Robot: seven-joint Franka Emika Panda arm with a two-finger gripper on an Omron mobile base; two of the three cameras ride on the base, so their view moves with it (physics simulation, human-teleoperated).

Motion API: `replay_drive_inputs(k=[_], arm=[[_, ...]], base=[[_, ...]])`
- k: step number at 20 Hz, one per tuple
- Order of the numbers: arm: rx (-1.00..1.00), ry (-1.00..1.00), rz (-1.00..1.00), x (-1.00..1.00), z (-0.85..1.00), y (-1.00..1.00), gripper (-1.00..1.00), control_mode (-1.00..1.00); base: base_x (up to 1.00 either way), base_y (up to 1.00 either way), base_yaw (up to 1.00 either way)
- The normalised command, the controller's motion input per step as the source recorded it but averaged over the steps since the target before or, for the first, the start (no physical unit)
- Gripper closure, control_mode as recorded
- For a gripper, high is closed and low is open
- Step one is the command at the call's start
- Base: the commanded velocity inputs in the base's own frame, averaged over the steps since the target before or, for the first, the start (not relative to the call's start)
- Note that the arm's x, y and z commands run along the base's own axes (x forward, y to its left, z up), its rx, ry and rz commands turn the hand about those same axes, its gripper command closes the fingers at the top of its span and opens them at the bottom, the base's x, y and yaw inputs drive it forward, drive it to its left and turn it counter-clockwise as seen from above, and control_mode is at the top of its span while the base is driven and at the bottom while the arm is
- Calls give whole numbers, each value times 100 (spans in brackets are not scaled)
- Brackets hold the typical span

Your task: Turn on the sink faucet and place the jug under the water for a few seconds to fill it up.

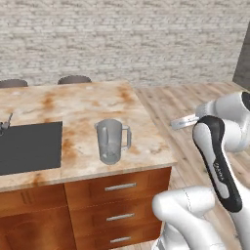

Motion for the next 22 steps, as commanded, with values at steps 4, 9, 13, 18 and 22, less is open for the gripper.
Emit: replay_drive_inputs(k=[4, 9, 13, 18, 22], arm=[[20, 2, 43, 46, -25, -19, -100, -100], [24, -5, 41, 37, -31, 0, -100, -100], [10, -8, 32, 47, -39, 2, -100, -100], [5, 0, 10, 33, -25, 15, -100, -100], [7, -1, 8, 28, -28, 24, -100, -100]], base=[[0, 0, 0], [0, 0, 0], [0, 0, 0], [0, 0, 0], [0, 0, 0]])
